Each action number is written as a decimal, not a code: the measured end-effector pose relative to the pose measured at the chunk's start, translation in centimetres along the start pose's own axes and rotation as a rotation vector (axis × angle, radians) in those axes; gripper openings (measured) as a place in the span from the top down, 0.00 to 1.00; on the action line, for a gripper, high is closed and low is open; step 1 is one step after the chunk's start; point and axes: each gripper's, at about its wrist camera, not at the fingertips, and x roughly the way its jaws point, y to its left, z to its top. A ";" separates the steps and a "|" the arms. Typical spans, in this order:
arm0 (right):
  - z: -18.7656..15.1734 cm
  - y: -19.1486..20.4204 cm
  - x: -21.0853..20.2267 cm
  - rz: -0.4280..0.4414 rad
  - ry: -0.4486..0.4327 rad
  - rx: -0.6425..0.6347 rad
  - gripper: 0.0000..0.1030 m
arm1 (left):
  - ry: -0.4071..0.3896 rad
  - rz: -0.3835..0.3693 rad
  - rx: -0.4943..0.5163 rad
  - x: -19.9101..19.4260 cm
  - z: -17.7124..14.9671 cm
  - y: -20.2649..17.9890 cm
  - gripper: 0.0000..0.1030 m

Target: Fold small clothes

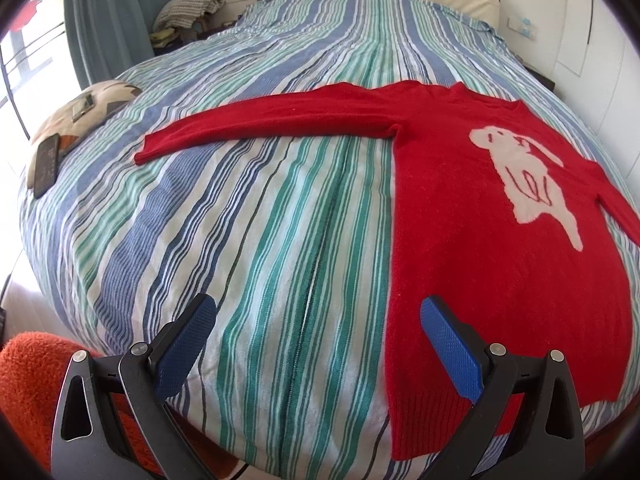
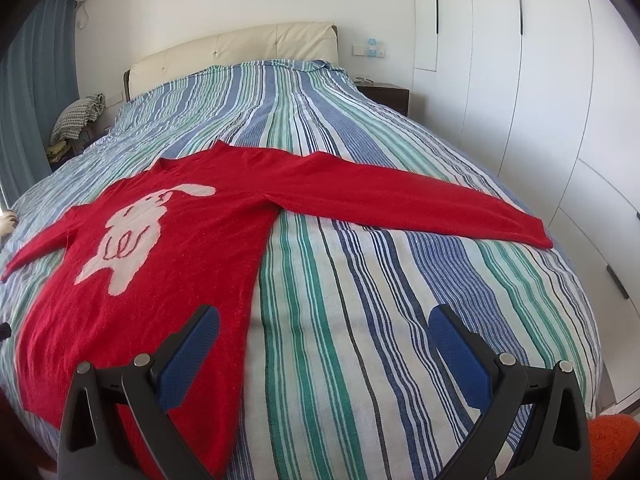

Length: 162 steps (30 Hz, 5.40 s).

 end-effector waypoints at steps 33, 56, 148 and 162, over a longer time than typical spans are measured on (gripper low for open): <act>8.7 -26.7 10.2 0.012 0.088 0.780 0.96 | 0.089 0.091 -0.028 2.9 -0.8 0.8 0.01; 23.7 15.7 12.7 0.751 0.292 0.051 0.24 | 0.048 0.037 -0.136 1.9 0.7 3.3 0.01; -1.4 -2.2 -2.3 0.164 0.135 0.096 0.26 | 0.097 0.064 -0.040 3.0 -0.5 0.8 0.01; -1.5 -2.0 -2.3 0.167 0.134 0.092 0.26 | 0.099 0.063 -0.043 3.0 -0.6 1.0 0.01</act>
